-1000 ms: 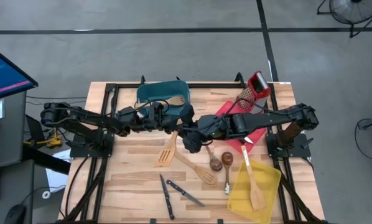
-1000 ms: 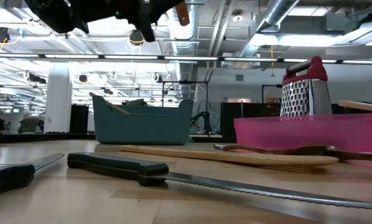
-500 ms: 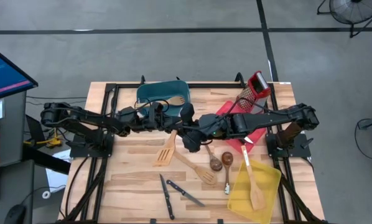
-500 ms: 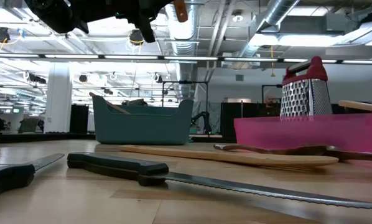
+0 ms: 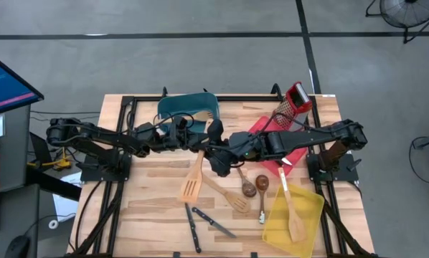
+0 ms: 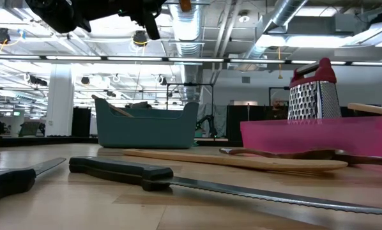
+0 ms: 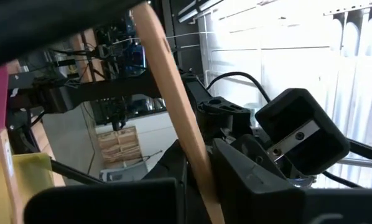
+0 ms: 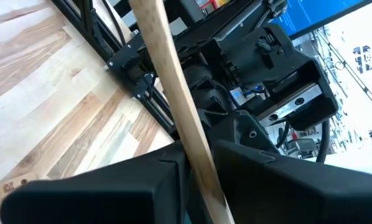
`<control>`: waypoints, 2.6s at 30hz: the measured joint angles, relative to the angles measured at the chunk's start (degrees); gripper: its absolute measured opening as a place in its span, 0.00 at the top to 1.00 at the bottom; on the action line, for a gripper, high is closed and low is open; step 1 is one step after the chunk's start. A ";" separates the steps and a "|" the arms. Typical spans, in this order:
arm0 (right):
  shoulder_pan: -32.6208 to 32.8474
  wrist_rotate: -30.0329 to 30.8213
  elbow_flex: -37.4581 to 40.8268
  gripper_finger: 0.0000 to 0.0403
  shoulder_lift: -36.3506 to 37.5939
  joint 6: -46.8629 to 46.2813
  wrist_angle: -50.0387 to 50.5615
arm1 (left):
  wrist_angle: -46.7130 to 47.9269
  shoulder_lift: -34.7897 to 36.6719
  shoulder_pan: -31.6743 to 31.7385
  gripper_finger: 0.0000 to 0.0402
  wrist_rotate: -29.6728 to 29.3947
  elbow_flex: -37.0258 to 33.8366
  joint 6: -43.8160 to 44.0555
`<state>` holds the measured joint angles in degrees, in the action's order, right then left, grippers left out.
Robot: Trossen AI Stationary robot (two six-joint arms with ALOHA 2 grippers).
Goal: Pick & Place Kitchen Items
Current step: Put the wooden slotted spatula into the yellow bin
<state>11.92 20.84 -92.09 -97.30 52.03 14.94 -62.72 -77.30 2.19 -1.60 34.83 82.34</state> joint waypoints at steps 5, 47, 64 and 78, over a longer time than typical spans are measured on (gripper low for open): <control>-0.04 0.00 0.02 0.80 0.00 0.02 -0.05 | -0.07 0.00 0.01 0.94 -0.09 0.00 -0.45; 0.85 5.01 -0.02 0.42 1.05 -0.92 1.20 | -1.16 0.01 1.47 0.95 -0.25 -0.09 -3.91; 3.99 4.94 -0.17 0.42 7.61 -9.10 12.49 | -1.73 0.04 2.50 0.95 -0.12 -0.13 -4.09; 4.55 4.76 -0.13 0.42 12.82 -22.23 17.02 | -2.01 0.04 2.45 0.95 1.48 -0.13 -6.05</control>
<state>16.47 25.61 -92.23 -84.47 29.80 31.96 -64.73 -77.25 4.64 -0.12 34.70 76.29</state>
